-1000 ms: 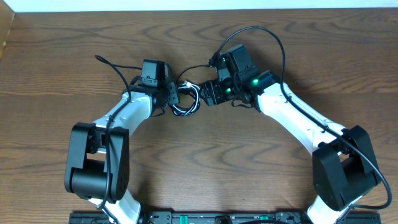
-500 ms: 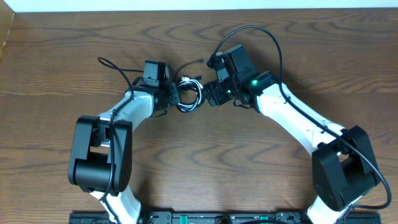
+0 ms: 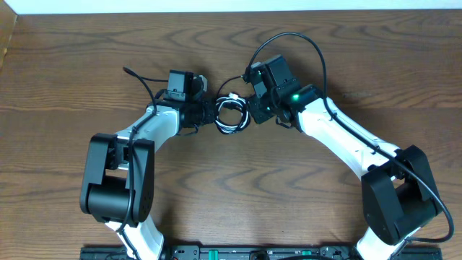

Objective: Untangle cables

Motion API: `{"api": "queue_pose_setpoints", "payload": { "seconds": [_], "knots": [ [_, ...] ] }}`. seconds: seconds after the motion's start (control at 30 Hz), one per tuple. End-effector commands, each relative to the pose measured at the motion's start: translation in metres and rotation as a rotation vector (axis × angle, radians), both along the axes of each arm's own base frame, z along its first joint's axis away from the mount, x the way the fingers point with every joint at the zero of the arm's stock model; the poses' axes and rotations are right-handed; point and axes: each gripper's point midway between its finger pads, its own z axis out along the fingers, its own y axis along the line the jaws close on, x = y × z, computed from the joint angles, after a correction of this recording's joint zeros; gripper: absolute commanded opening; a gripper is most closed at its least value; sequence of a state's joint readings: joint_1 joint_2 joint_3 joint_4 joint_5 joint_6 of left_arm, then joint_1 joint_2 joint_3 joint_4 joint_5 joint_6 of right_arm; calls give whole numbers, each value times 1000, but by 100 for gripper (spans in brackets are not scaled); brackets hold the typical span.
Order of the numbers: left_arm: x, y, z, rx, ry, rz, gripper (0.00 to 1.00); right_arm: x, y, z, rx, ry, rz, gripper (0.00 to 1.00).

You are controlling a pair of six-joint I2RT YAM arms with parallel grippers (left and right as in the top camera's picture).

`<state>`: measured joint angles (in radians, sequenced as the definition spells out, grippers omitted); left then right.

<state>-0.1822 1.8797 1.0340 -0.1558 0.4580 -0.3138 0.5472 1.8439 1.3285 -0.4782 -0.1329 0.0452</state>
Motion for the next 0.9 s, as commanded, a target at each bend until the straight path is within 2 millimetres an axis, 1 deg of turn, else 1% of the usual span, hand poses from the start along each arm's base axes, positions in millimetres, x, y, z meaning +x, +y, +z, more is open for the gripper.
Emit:
{"api": "queue_pose_setpoints", "payload": {
  "seconds": [0.0, 0.13, 0.23, 0.3, 0.33, 0.47, 0.67, 0.73, 0.87],
  "knots": [
    [-5, -13, -3, -21, 4, -57, 8, -5, -4, -18, -44, 29, 18, 49],
    [-10, -26, -3, -20, 4, -90, 8, -10, -7, -36, -73, 78, 17, 50],
    [-14, -35, -3, -20, 4, -113, 8, -12, -8, -46, -87, 100, 17, 43],
    [-15, -38, -3, -10, 2, -119, 8, -11, -10, -50, -101, 99, 11, 40],
    [-15, -39, -3, -7, -1, -122, 8, -9, -12, -51, -108, 96, 6, 38],
    [-15, -39, -3, -8, -2, -123, 8, -7, -17, -57, -139, 91, -10, 41],
    [-16, -39, -4, -7, 2, -123, 8, -3, -24, -67, -185, 85, -32, 41],
    [-15, -39, -3, -8, -5, -122, 8, -4, -24, -73, -192, 96, -31, 39],
    [-6, -42, 2, -18, -51, -123, 8, -3, -24, -78, -191, 102, -38, 34]
  ]
}}
